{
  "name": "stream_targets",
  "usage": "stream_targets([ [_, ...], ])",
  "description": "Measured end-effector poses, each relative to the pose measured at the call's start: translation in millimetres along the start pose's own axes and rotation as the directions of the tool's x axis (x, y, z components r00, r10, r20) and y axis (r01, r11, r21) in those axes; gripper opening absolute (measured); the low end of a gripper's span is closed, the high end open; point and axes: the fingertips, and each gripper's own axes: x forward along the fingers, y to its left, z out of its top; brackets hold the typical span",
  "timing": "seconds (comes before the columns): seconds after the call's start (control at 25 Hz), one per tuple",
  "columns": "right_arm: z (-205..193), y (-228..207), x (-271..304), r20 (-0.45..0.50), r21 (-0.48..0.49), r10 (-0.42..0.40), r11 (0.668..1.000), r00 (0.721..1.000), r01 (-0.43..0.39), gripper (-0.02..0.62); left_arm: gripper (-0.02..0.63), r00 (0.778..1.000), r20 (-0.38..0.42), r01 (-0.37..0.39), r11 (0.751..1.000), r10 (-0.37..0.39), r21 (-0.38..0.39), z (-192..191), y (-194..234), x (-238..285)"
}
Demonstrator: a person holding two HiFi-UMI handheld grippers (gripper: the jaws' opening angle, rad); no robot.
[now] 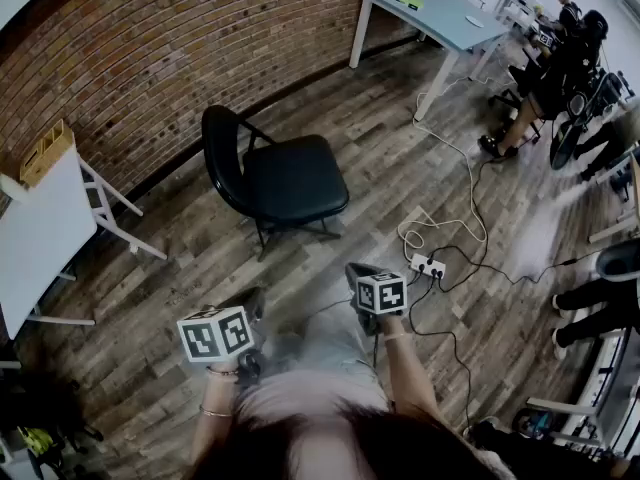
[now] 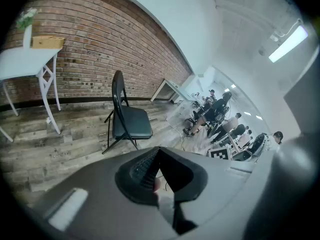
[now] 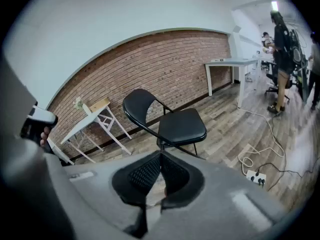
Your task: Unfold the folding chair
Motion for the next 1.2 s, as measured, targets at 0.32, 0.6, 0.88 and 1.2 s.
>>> stream_targets([
  [0.32,15.1,-15.8,-31.4,0.014,0.004,0.048,0.999,0.999,-0.048,-0.006,-0.003,0.996,0.058,-0.066,0.998,0.066,-0.002,18.6,-36.1,1.2],
  [0.6,11.1,-26.0,-78.8,-0.014,-0.089,0.093,0.992,0.996,-0.093,-0.006,-0.003,0.994,0.070,-0.083,0.996,0.082,0.011,3.0,-87.1,8.0],
  [0.88,12.7,-15.7,-111.3,-0.013,-0.112,0.161,0.981,0.987,-0.161,-0.006,-0.003,0.993,0.079,-0.095,0.995,0.093,0.022,-18.4,-128.8,13.0],
  [1.2,18.0,-3.5,-146.9,0.001,-0.136,0.241,0.962,0.970,-0.239,-0.008,-0.003,0.991,0.079,-0.113,0.991,0.107,0.076,-35.0,-173.9,18.0],
])
